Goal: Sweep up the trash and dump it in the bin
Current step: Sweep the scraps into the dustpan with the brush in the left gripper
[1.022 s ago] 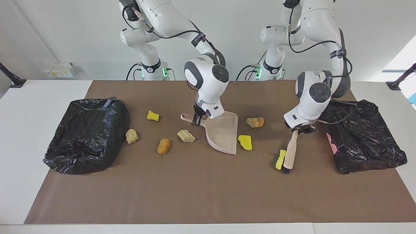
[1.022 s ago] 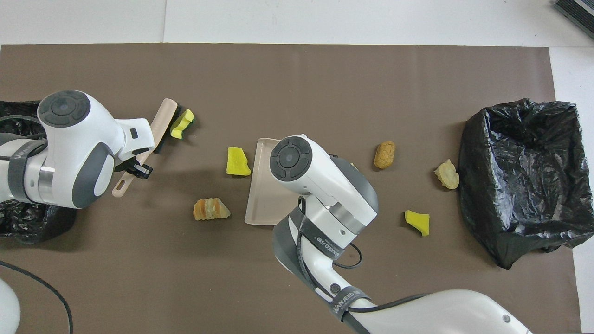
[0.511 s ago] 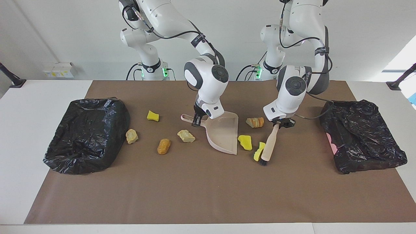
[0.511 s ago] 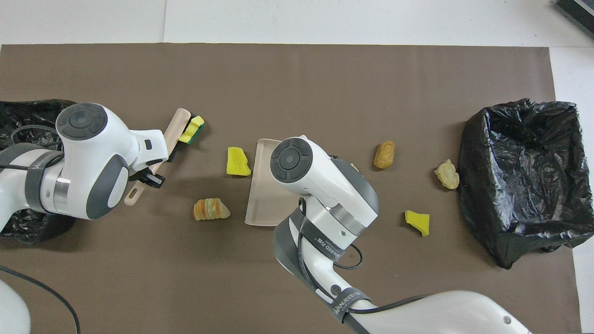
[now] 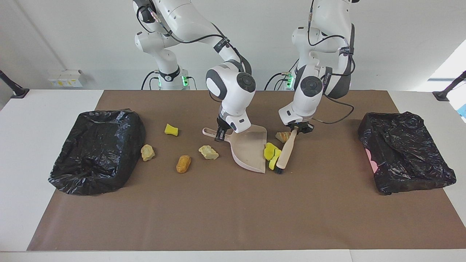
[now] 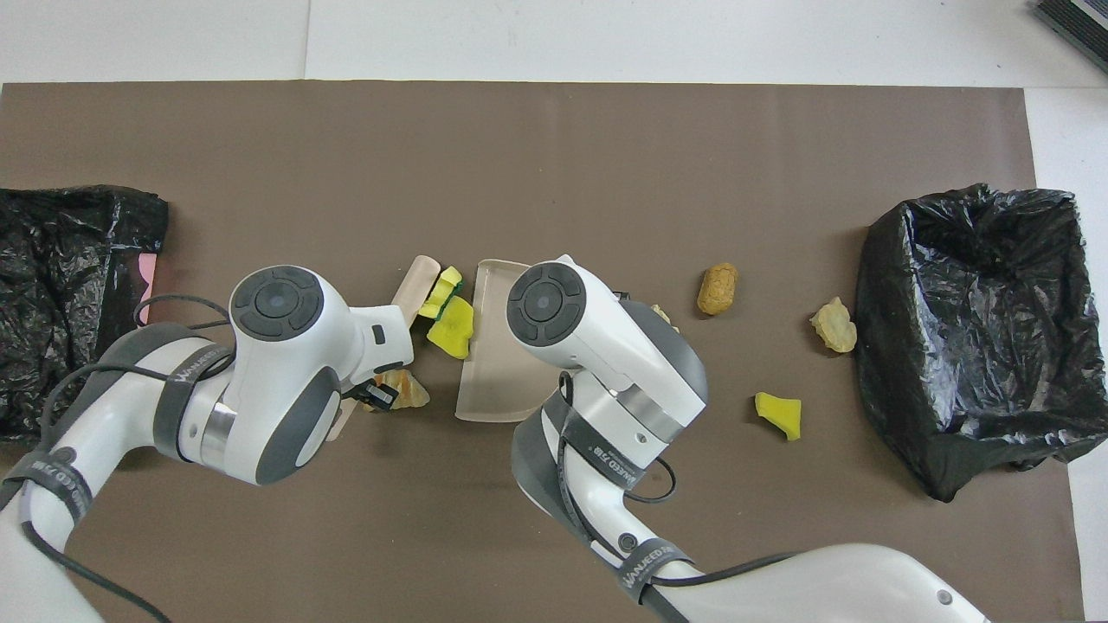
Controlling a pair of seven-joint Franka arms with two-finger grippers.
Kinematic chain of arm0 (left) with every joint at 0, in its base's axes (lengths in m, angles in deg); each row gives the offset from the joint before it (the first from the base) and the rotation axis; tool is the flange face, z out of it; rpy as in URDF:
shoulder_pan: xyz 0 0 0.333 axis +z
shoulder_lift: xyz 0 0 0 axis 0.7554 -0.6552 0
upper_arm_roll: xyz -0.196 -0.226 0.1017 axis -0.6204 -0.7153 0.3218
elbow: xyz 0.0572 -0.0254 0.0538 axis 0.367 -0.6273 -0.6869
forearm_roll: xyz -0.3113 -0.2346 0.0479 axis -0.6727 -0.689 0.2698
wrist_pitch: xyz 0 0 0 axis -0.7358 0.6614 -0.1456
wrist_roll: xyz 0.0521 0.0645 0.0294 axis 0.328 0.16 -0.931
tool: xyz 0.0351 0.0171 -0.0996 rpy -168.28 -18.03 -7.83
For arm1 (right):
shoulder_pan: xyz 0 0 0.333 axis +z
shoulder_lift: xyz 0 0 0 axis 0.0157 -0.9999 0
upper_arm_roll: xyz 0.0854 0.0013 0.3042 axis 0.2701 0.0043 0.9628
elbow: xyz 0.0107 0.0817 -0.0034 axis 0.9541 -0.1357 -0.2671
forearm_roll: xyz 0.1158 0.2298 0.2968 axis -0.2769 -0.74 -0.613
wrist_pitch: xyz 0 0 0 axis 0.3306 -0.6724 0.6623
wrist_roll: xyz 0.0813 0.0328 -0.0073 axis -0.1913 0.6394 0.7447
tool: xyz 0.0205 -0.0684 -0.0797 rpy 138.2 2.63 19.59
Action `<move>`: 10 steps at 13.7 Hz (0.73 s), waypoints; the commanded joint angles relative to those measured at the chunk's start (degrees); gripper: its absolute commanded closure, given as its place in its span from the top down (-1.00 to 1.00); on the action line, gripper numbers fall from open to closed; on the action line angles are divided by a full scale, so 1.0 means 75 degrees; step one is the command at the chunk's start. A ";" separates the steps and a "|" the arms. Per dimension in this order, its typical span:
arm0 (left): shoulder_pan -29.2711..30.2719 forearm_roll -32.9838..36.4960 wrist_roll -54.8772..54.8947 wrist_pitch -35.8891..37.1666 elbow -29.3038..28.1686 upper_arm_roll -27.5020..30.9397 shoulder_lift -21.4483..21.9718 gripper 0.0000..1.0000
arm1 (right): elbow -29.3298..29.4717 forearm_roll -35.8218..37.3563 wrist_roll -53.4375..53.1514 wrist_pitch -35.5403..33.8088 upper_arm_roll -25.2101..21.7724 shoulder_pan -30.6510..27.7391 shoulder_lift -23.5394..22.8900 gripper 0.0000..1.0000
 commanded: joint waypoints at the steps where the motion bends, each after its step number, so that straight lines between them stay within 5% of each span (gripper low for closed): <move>1: -0.0516 -0.0393 -0.0493 0.0087 -0.0191 0.0120 0.0269 -1.00 | -0.0316 0.0067 0.0367 0.0312 0.0067 -0.0087 0.0203 -1.00; 4: -0.0891 -0.0570 -0.1464 0.0614 -0.0038 0.0120 0.0304 -1.00 | -0.0339 0.0067 0.0367 0.0312 0.0055 -0.0087 0.0203 -1.00; 10: -0.0438 -0.0594 -0.2990 0.1398 0.0325 0.0214 0.0888 -1.00 | -0.0328 0.0114 0.0425 0.0324 0.0055 -0.0099 0.0203 -1.00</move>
